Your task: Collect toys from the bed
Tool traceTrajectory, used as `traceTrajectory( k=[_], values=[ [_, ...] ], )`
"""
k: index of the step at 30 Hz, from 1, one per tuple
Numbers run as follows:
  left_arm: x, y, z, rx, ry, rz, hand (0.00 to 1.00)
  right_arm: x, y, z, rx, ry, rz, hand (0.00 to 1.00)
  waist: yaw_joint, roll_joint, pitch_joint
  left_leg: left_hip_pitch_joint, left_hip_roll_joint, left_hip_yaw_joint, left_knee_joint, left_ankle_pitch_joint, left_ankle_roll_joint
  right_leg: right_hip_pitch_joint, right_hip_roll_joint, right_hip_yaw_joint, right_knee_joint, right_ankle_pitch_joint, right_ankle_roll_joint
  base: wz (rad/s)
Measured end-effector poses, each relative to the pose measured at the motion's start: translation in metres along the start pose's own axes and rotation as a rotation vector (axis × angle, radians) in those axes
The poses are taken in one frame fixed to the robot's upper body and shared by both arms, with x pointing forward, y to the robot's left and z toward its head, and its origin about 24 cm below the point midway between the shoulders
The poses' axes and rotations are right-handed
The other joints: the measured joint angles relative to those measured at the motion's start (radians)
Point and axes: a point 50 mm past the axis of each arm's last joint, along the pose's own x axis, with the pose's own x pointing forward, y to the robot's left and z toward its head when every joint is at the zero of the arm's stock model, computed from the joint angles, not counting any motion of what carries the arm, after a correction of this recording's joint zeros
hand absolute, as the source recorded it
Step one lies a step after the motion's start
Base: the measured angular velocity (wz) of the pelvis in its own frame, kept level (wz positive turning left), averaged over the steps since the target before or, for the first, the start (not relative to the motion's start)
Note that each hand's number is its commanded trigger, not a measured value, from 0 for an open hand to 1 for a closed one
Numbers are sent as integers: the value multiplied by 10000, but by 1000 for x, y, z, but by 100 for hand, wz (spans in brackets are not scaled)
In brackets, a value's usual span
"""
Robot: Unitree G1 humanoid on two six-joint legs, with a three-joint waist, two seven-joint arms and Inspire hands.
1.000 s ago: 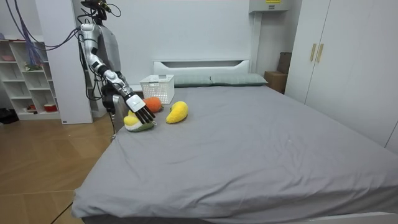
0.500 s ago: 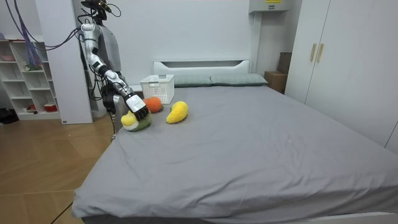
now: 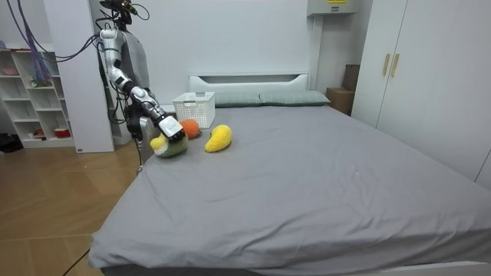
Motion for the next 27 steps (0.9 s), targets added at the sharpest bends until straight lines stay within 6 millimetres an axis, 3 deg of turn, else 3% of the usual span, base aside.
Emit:
traceTrajectory(
  k=[6,10,16,21,25,27],
  values=[
    [0,-2,4,-78,-101,-49,0,-9,-18,37,-686,-1539,-911,100,-31,149,-15,-69,-1,30,-47,4,1,-171,1,33,25,-1,1,-2],
    [0,-3,5,-171,-155,-73,0,-16,-28,55,-748,-2327,-1402,100,-22,129,-31,-122,-1,24,-54,7,1,-172,0,6,28,0,0,0],
    [0,-2,8,-220,-263,-51,0,-29,-38,81,-1005,-3472,-1877,100,4,92,6,-91,3,24,-73,6,2,-173,-11,-12,126,0,0,0],
    [0,-1,10,-240,-334,87,0,-43,-48,109,-944,-4564,-2197,100,31,-42,70,-99,-8,55,-45,5,5,-198,-39,-9,169,-6,0,-1],
    [0,-1,10,-236,-342,140,0,-46,-57,131,-1039,-5159,-2429,100,44,-175,-1,-161,-12,84,-47,8,11,-332,-37,2,183,-4,-1,-4],
    [0,-1,11,-233,-366,149,0,-53,-62,144,-1128,-5642,-2707,100,114,-179,0,-207,-15,58,-27,14,17,-326,-37,-20,184,0,-1,2]
  ],
)
